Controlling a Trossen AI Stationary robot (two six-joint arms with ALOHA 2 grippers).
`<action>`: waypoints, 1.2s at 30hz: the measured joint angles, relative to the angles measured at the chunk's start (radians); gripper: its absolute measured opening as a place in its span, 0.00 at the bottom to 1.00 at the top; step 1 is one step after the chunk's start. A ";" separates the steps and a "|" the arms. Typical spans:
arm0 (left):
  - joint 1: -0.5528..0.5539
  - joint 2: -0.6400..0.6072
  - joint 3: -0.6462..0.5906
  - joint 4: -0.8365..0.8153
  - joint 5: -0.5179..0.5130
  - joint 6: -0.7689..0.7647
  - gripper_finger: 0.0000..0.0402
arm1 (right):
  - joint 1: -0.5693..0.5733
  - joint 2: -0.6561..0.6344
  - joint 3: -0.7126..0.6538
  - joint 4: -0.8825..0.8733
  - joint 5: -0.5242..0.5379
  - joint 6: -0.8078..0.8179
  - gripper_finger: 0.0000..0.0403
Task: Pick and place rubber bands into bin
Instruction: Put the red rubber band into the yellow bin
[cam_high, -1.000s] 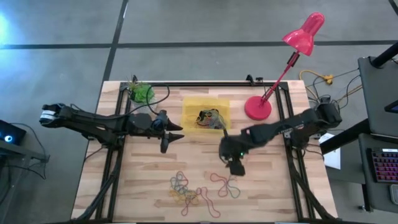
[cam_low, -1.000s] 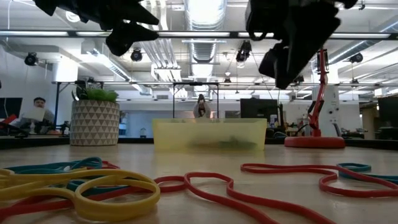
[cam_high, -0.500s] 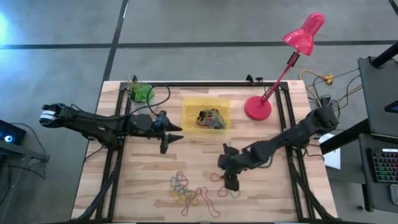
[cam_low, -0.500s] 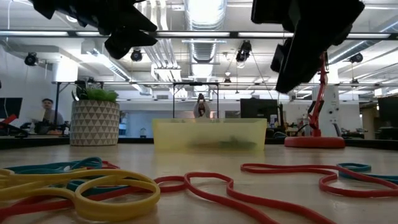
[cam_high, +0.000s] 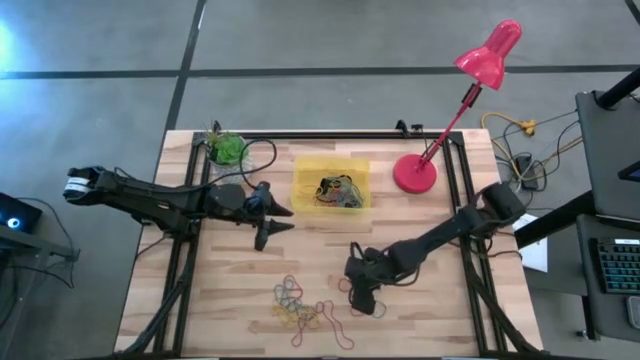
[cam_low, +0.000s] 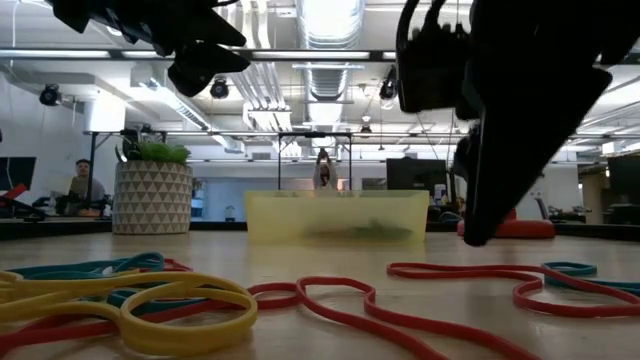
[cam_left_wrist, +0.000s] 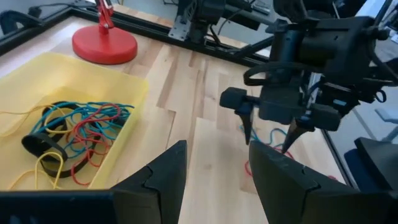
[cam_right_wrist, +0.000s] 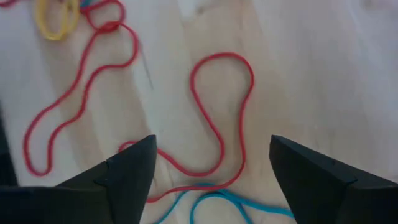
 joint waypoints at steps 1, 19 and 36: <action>0.000 0.000 0.000 -0.001 0.004 0.000 0.39 | 0.001 0.007 0.000 -0.001 0.000 0.016 0.74; 0.001 0.000 -0.001 -0.001 0.025 0.044 0.39 | 0.076 0.206 0.231 -0.299 0.117 0.087 0.70; 0.000 0.000 -0.001 0.000 0.048 0.044 0.39 | 0.103 0.280 0.313 -0.387 0.113 0.182 0.60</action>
